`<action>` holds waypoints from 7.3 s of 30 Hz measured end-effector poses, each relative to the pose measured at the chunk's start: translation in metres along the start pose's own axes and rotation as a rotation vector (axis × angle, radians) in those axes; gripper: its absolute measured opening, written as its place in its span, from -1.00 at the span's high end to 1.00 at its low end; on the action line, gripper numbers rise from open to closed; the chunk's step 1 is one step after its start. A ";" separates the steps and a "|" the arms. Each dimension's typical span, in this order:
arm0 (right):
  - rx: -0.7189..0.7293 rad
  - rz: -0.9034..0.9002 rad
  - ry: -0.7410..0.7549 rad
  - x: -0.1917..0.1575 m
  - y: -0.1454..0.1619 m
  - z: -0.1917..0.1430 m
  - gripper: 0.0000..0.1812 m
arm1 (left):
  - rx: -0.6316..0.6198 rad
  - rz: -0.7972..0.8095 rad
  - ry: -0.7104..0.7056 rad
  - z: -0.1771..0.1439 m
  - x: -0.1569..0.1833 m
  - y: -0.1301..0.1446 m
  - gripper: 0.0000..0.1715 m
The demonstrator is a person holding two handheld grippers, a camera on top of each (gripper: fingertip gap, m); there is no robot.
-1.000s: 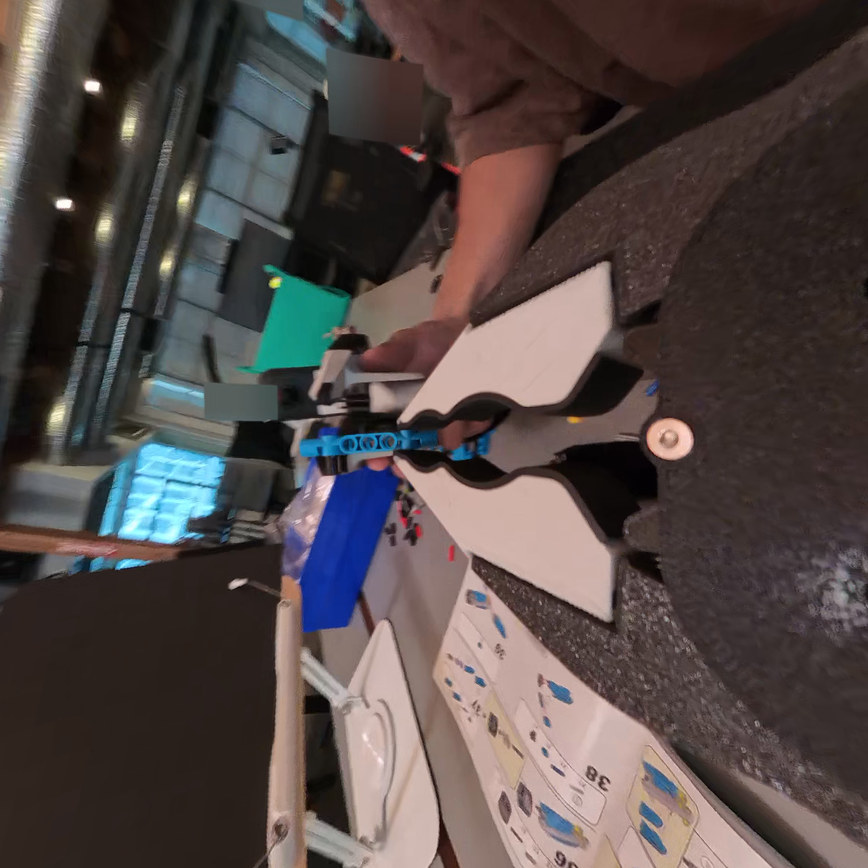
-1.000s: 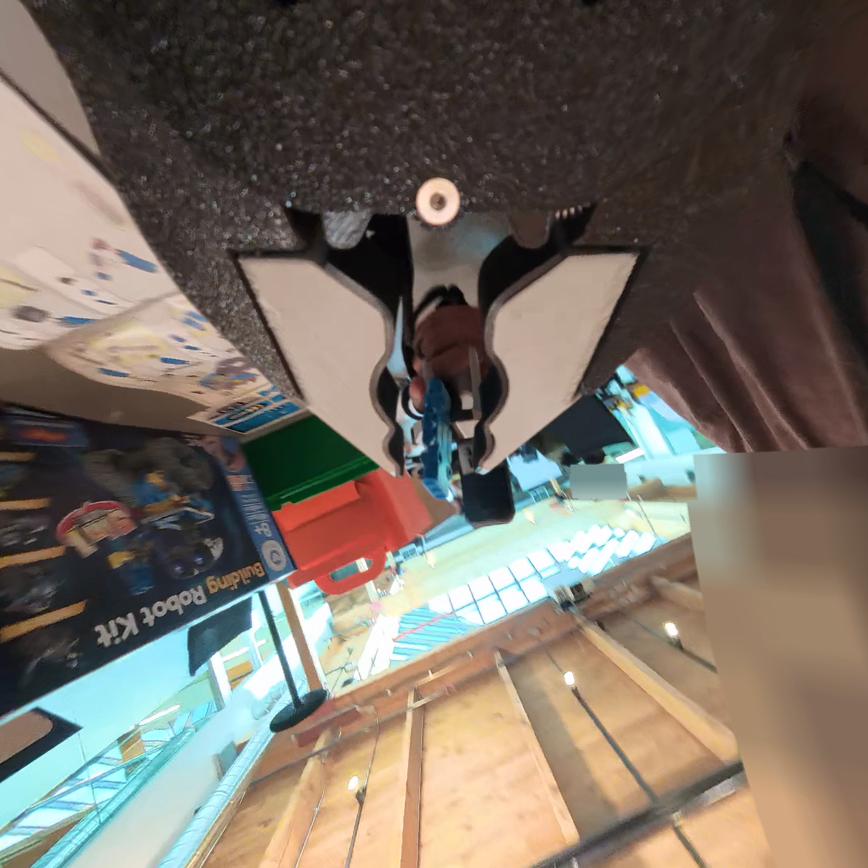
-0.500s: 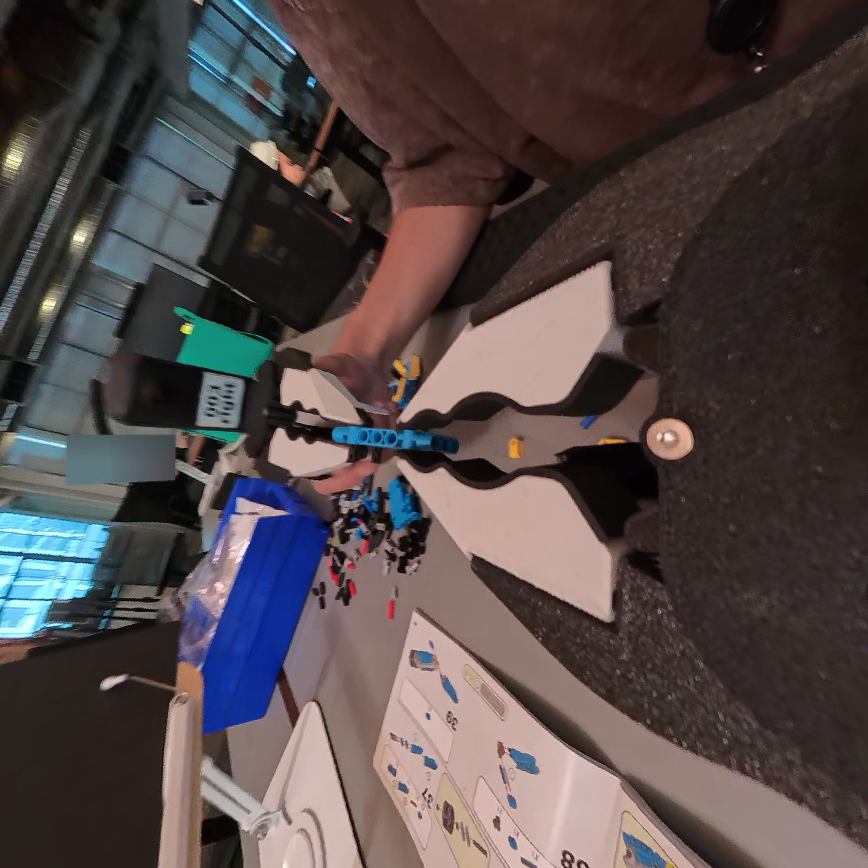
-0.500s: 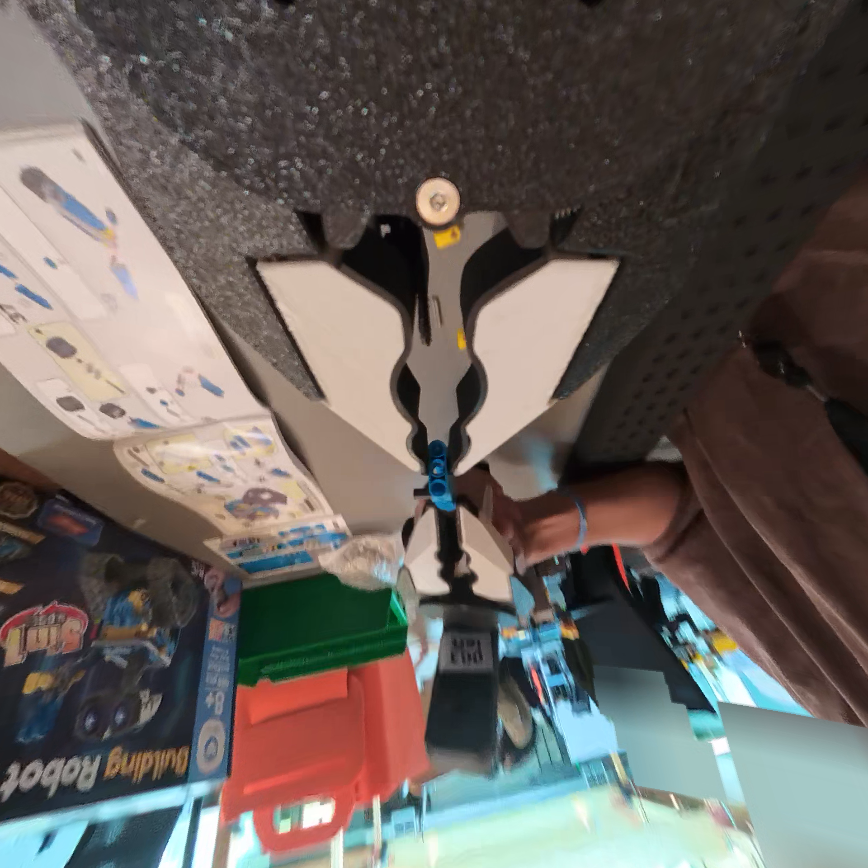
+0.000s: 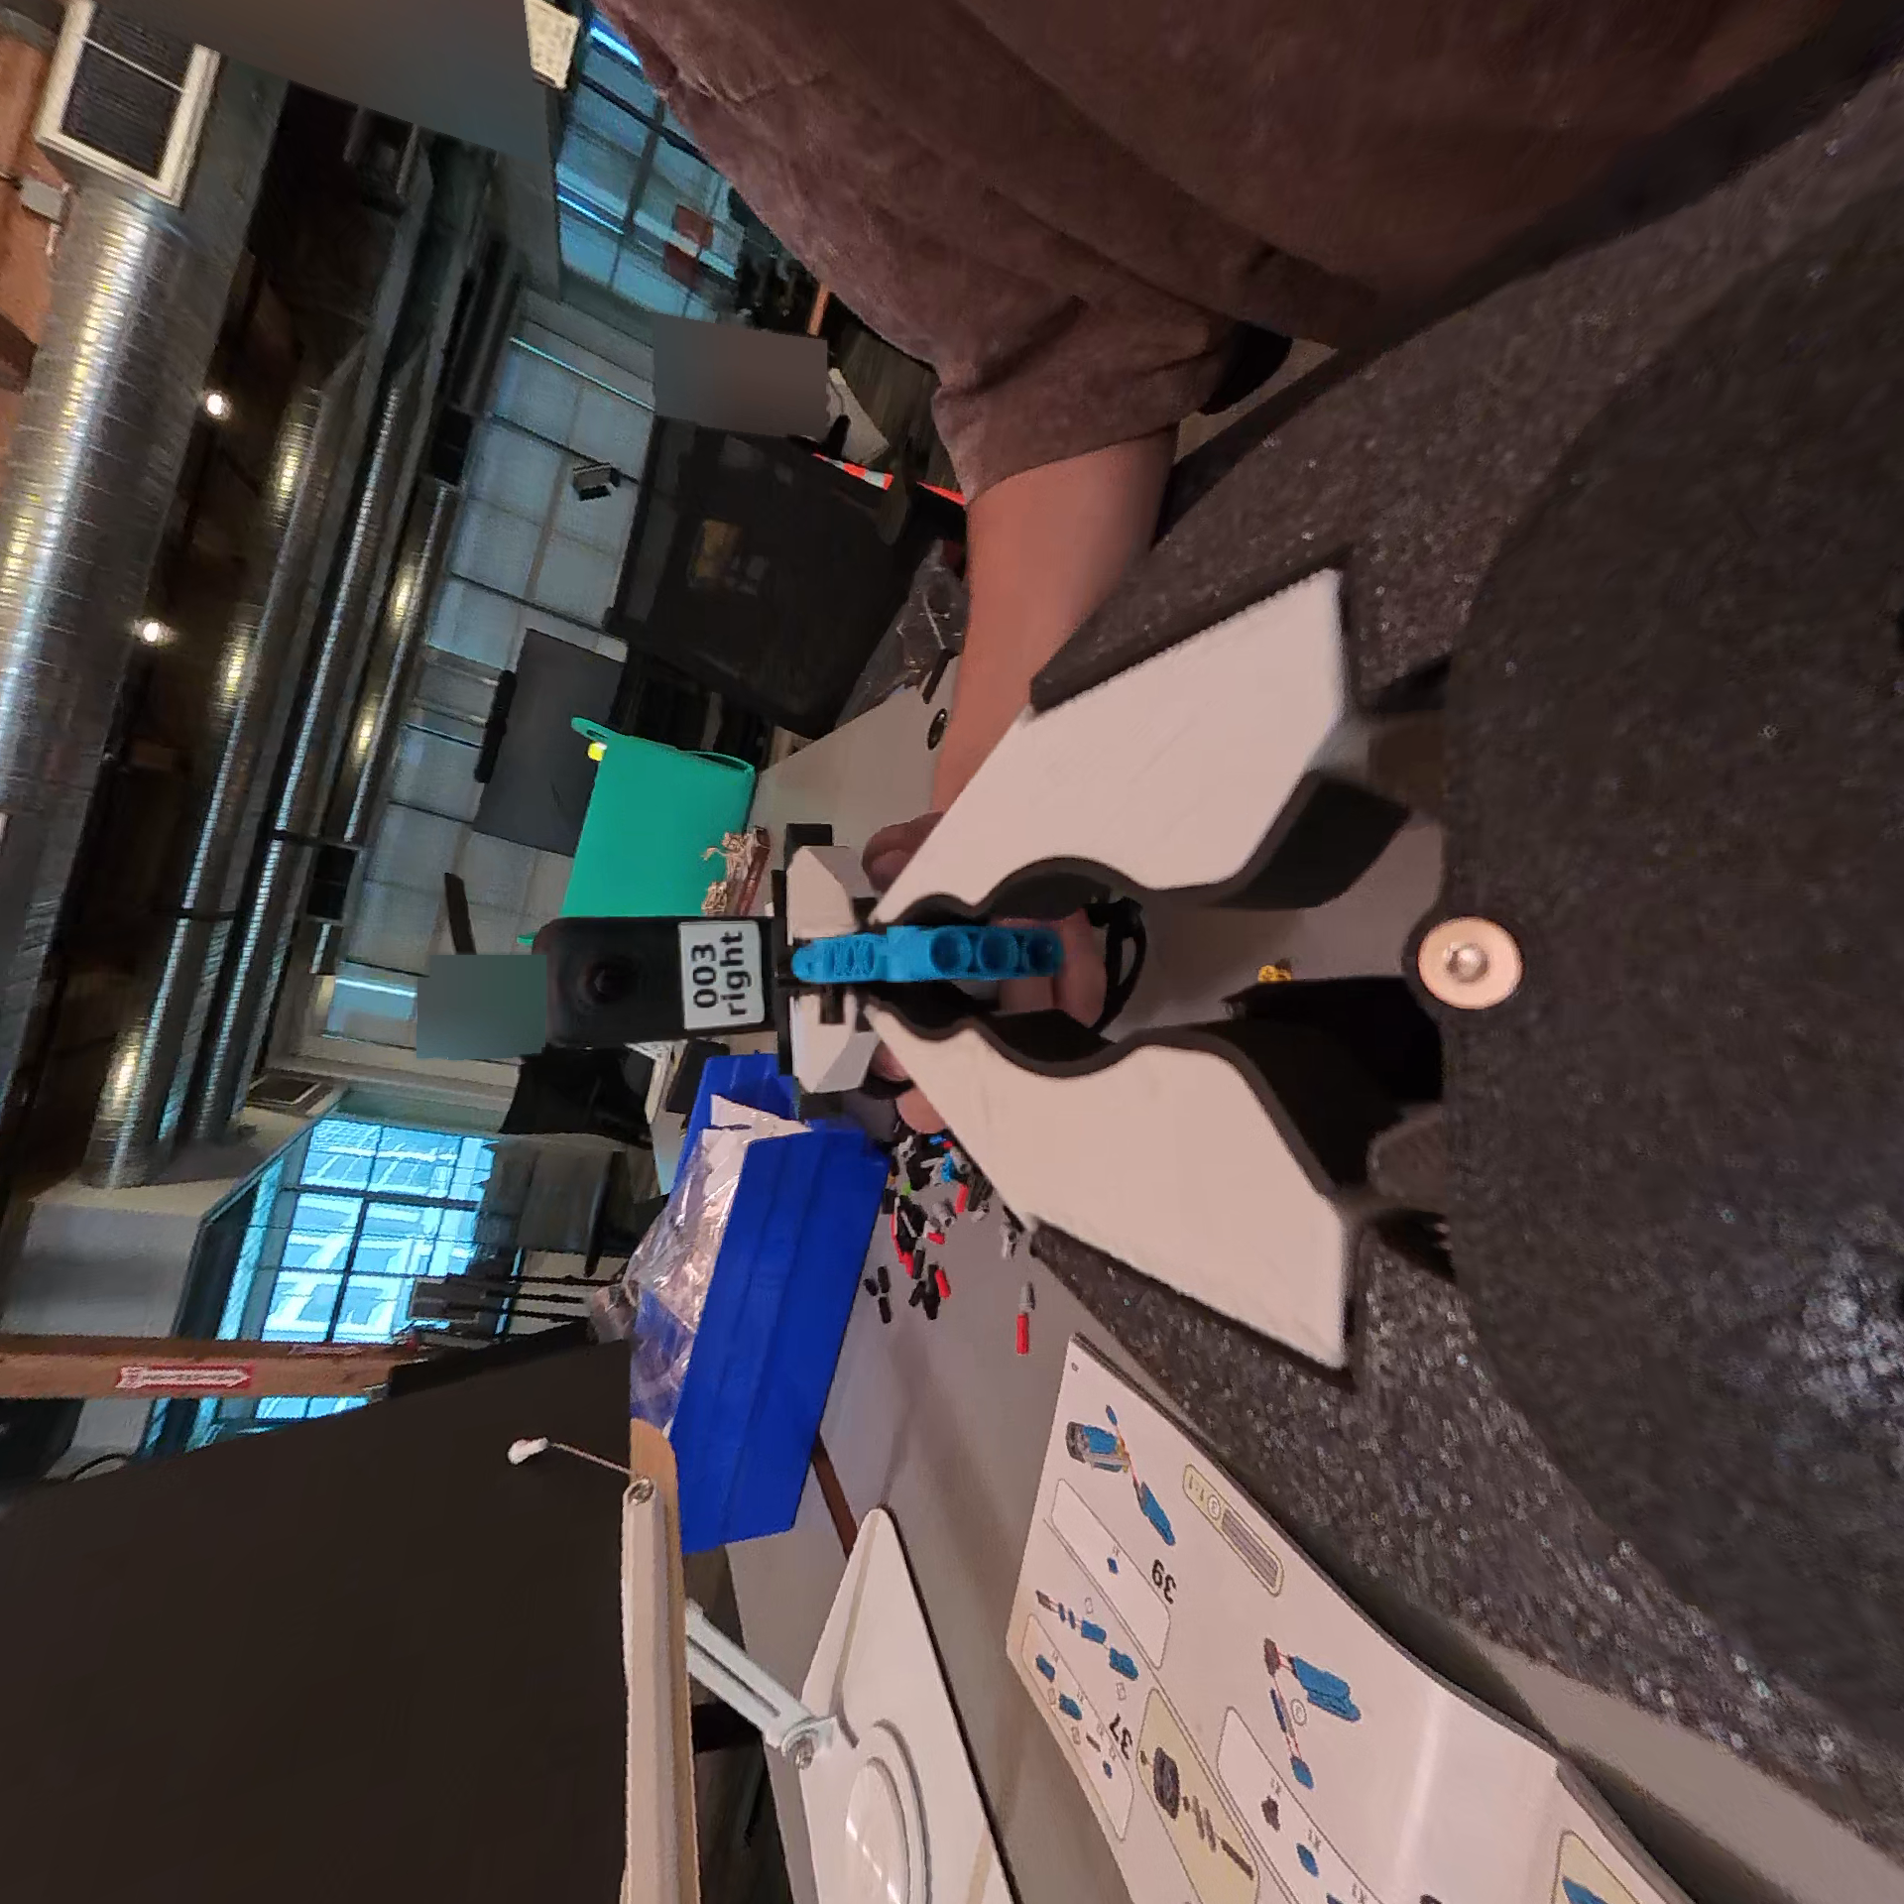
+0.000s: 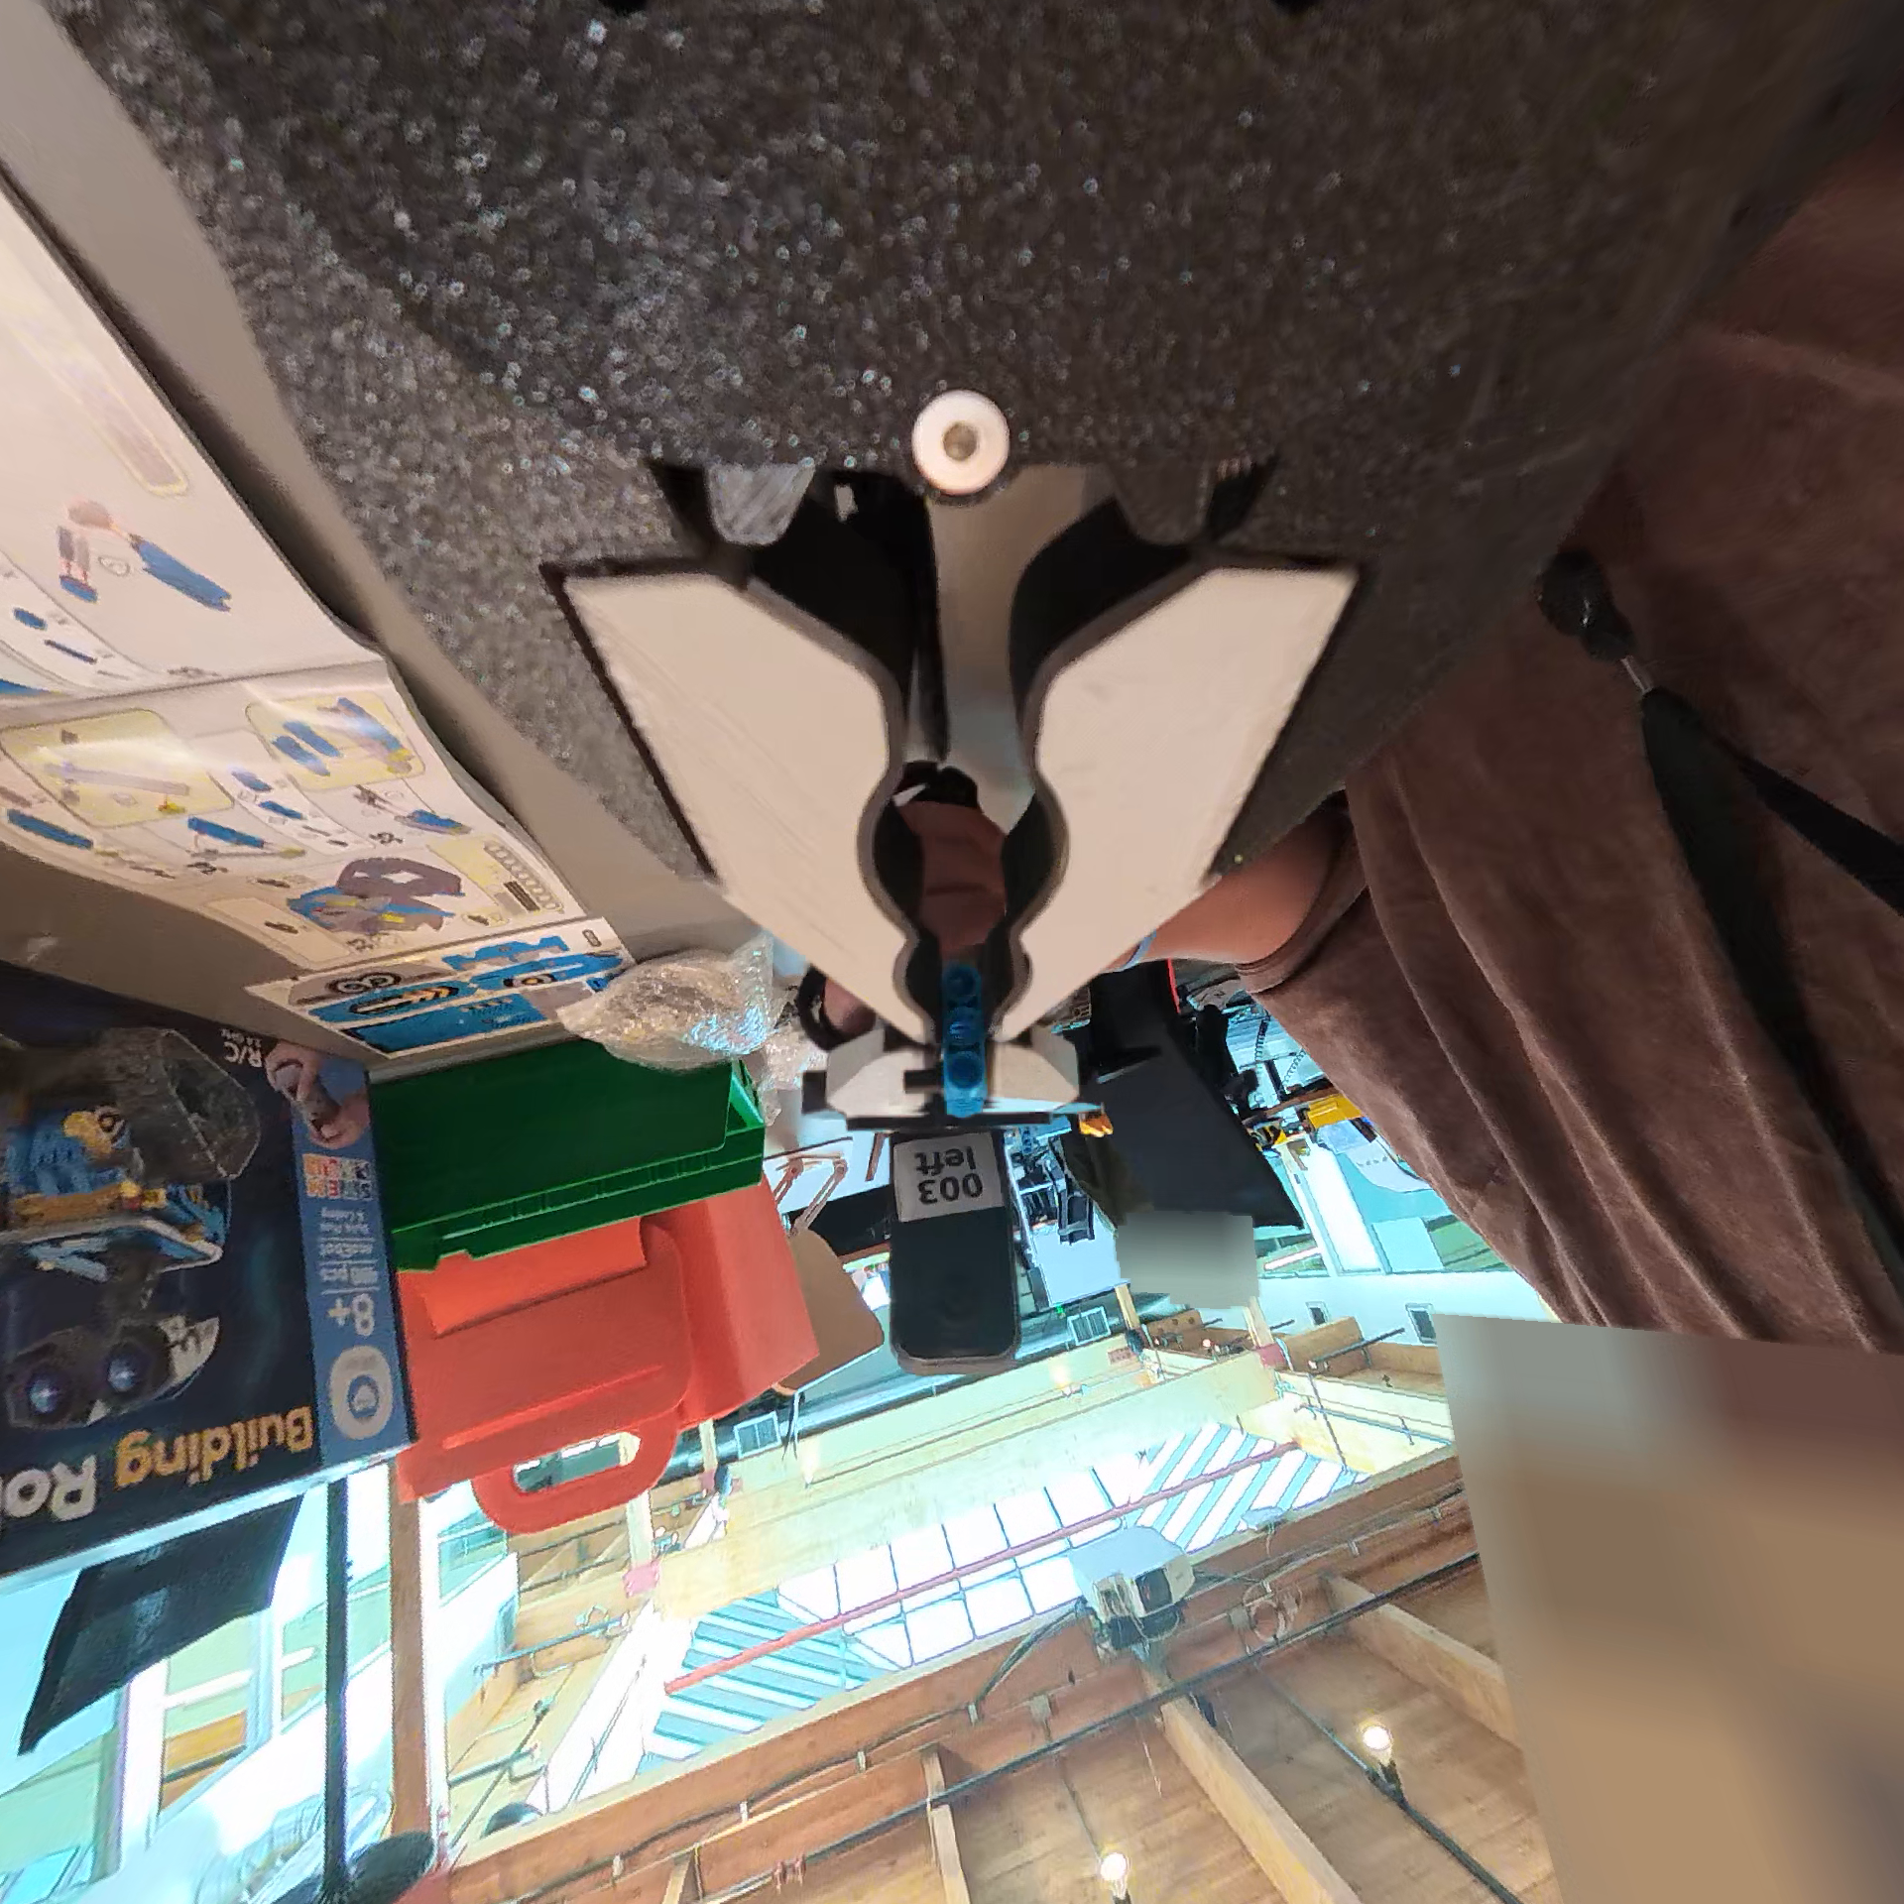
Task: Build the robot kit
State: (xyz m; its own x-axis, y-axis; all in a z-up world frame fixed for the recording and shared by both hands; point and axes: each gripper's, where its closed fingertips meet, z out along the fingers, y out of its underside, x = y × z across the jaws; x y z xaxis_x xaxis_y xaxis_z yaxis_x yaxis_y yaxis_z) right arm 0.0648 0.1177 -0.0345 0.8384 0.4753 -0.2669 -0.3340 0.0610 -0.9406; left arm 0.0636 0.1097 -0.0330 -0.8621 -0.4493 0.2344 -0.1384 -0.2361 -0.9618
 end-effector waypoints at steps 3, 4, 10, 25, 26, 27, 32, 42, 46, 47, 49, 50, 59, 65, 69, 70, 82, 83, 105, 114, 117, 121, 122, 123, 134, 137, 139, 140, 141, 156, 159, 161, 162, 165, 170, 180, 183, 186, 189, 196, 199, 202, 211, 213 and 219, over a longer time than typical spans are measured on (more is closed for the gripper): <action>0.011 0.007 0.014 0.003 -0.002 0.001 0.91 | 0.001 0.024 -0.024 0.000 -0.003 0.000 0.92; 0.004 0.010 0.031 0.005 -0.001 0.001 0.90 | -0.005 0.028 -0.035 -0.001 -0.005 0.001 0.92; -0.057 -0.088 0.141 0.015 0.001 -0.008 0.93 | -0.017 0.062 -0.086 -0.002 -0.014 0.002 0.92; -0.145 -0.043 0.166 0.015 0.010 -0.007 0.69 | -0.079 0.211 -0.201 -0.002 -0.024 0.009 0.93; -0.172 -0.057 0.202 0.020 0.011 -0.011 0.67 | -0.086 0.203 -0.220 -0.004 -0.029 0.008 0.93; -0.182 -0.072 0.246 0.027 0.011 -0.016 0.68 | -0.087 0.193 -0.238 -0.007 -0.033 0.007 0.93; -0.576 -0.113 0.404 0.050 0.061 -0.062 0.81 | -0.009 0.059 -0.283 -0.024 -0.052 -0.007 0.93; -0.972 0.015 0.382 0.047 0.135 -0.103 0.83 | 0.037 -0.080 -0.277 -0.032 -0.065 -0.008 0.93; -1.018 0.001 0.423 0.056 0.144 -0.104 0.78 | 0.010 -0.072 -0.271 -0.028 -0.063 -0.003 0.93; -1.021 -0.010 0.439 0.058 0.144 -0.104 0.77 | 0.003 -0.068 -0.269 -0.026 -0.062 -0.001 0.93; -1.026 -0.028 0.450 0.061 0.144 -0.103 0.79 | -0.010 -0.064 -0.263 -0.024 -0.061 0.001 0.93; -1.029 -0.046 0.455 0.062 0.144 -0.102 0.81 | -0.016 -0.063 -0.263 -0.023 -0.061 0.003 0.93; -1.037 -0.102 0.524 0.076 0.138 -0.102 0.95 | -0.111 -0.076 -0.323 -0.022 -0.072 0.022 0.93; -0.478 -0.155 0.443 0.063 0.052 -0.040 0.96 | -0.196 -0.076 -0.339 -0.013 -0.072 0.041 0.93; -0.345 -0.147 0.409 0.057 0.041 -0.017 0.96 | -0.240 0.000 -0.379 -0.007 -0.071 0.048 0.93; -0.352 -0.170 0.427 0.060 0.044 -0.014 0.96 | -0.257 0.020 -0.400 -0.008 -0.074 0.051 0.93; -0.430 -0.240 0.503 0.068 0.055 -0.008 0.96 | -0.329 0.188 -0.529 -0.012 -0.086 0.056 0.94; -0.432 -0.235 0.508 0.069 0.056 -0.008 0.95 | -0.339 0.208 -0.534 -0.011 -0.086 0.057 0.94; -0.511 -0.192 0.522 0.072 0.069 -0.015 0.96 | -0.478 0.535 -0.610 -0.010 -0.085 0.064 0.94; -0.480 -0.077 0.503 0.075 0.075 -0.012 0.96 | -0.591 0.769 -0.666 -0.013 -0.086 0.066 0.94; -0.481 -0.086 0.507 0.075 0.075 -0.011 0.95 | -0.592 0.764 -0.671 -0.013 -0.086 0.066 0.94; -0.495 -0.096 0.518 0.076 0.077 -0.011 0.95 | -0.607 0.773 -0.673 -0.013 -0.086 0.068 0.94; -0.501 -0.101 0.521 0.076 0.077 -0.012 0.95 | -0.609 0.773 -0.674 -0.013 -0.087 0.068 0.94; -0.505 -0.107 0.522 0.076 0.077 -0.012 0.95 | -0.607 0.770 -0.674 -0.013 -0.087 0.068 0.94; -0.393 -0.174 0.455 0.062 0.049 -0.011 0.96 | -0.370 0.431 -0.509 -0.014 -0.073 0.044 0.94; -0.200 -0.190 0.388 0.043 0.008 -0.016 0.96 | -0.166 0.153 -0.281 -0.010 -0.048 0.022 0.93; -0.108 -0.177 0.325 0.029 -0.009 -0.015 0.96 | -0.075 0.008 -0.147 -0.006 -0.032 0.014 0.93; -0.099 -0.163 0.294 0.023 -0.011 -0.012 0.96 | -0.027 -0.040 -0.091 -0.004 -0.025 0.010 0.93; -0.113 -0.150 0.277 0.020 -0.009 -0.011 0.97 | 0.001 -0.073 -0.047 -0.003 -0.019 0.007 0.93; -0.127 -0.081 0.172 0.005 -0.006 -0.006 0.96 | 0.063 -0.141 0.083 0.000 0.001 -0.001 0.93; -0.102 -0.071 0.164 0.004 -0.009 -0.006 0.97 | 0.057 -0.136 0.081 0.000 0.001 0.000 0.93; -0.096 -0.062 0.156 0.004 -0.008 -0.005 0.97 | 0.055 -0.137 0.073 0.000 -0.001 0.000 0.93; -0.102 -0.065 0.157 0.004 -0.007 -0.005 0.97 | 0.056 -0.140 0.072 -0.001 -0.002 0.000 0.93; -0.099 -0.062 0.154 0.004 -0.007 -0.004 0.97 | 0.052 -0.133 0.066 -0.002 -0.003 0.000 0.93; -0.110 -0.051 0.151 0.003 -0.006 -0.004 0.97 | 0.024 -0.103 0.050 -0.002 -0.004 0.004 0.94; -0.172 0.025 0.114 0.001 0.006 -0.008 0.97 | -0.071 -0.012 0.018 0.000 -0.004 0.017 0.94; -0.199 0.050 0.106 0.003 0.012 -0.009 0.97 | -0.110 0.019 0.006 -0.001 -0.005 0.023 0.94; -0.207 0.084 0.088 0.003 0.015 -0.010 0.97 | -0.149 0.045 -0.015 -0.001 -0.006 0.027 0.94; -0.289 0.055 0.142 0.010 0.027 -0.014 0.96 | -0.193 0.051 -0.047 0.000 -0.012 0.037 0.94; -0.204 0.064 0.124 0.005 0.011 -0.012 0.95 | -0.091 -0.049 0.017 0.004 -0.007 0.023 0.94; -0.206 0.055 0.143 0.009 0.011 -0.014 0.92 | -0.083 -0.065 0.008 0.001 -0.012 0.023 0.94; -0.177 0.061 0.146 0.010 0.005 -0.019 0.92 | -0.084 -0.054 0.001 -0.001 -0.012 0.021 0.94; -0.202 0.072 0.128 0.008 0.011 -0.016 0.95 | -0.129 -0.021 0.002 0.001 -0.008 0.027 0.94; -0.205 0.072 0.115 0.006 0.012 -0.016 0.96 | -0.128 -0.018 0.002 0.002 -0.007 0.027 0.94; -0.198 0.083 0.096 0.005 0.015 -0.011 0.96 | -0.133 -0.004 -0.007 0.002 -0.006 0.029 0.94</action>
State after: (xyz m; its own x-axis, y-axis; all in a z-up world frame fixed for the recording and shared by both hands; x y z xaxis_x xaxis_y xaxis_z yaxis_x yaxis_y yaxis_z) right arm 0.0691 0.1110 -0.0521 0.8519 0.3850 -0.3550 -0.3206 -0.1527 -0.9348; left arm 0.0659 0.1045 -0.0618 -0.8579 -0.4550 0.2386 -0.2057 -0.1213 -0.9711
